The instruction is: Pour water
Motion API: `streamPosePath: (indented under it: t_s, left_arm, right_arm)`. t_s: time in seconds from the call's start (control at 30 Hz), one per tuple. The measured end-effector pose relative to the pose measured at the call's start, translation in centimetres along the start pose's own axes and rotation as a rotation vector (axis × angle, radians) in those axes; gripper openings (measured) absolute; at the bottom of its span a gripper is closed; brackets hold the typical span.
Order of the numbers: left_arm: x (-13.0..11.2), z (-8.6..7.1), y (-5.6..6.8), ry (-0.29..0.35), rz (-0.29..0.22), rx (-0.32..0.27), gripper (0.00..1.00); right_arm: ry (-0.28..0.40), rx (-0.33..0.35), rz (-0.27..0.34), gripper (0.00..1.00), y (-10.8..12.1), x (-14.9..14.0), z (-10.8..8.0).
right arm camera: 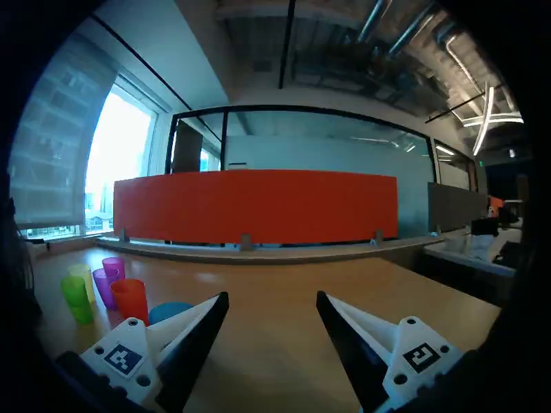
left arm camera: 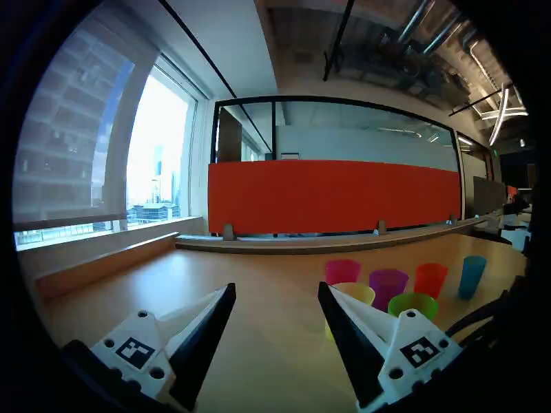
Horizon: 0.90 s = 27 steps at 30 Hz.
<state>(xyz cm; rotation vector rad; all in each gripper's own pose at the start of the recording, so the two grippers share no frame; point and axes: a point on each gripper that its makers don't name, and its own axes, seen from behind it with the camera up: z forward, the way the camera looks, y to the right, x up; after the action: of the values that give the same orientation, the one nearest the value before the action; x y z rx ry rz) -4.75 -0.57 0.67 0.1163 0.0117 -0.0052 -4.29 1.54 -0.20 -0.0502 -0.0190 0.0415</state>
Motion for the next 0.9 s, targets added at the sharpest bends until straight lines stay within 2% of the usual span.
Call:
streamPosePath:
  t_s: [0.9]
  left_arm:
    - [-0.02, 0.03, 0.02, 0.0, 0.0, 0.0, 0.88]
  right_arm:
    - [-0.004, 0.003, 0.0, 0.99, -0.1, 0.21, -0.19]
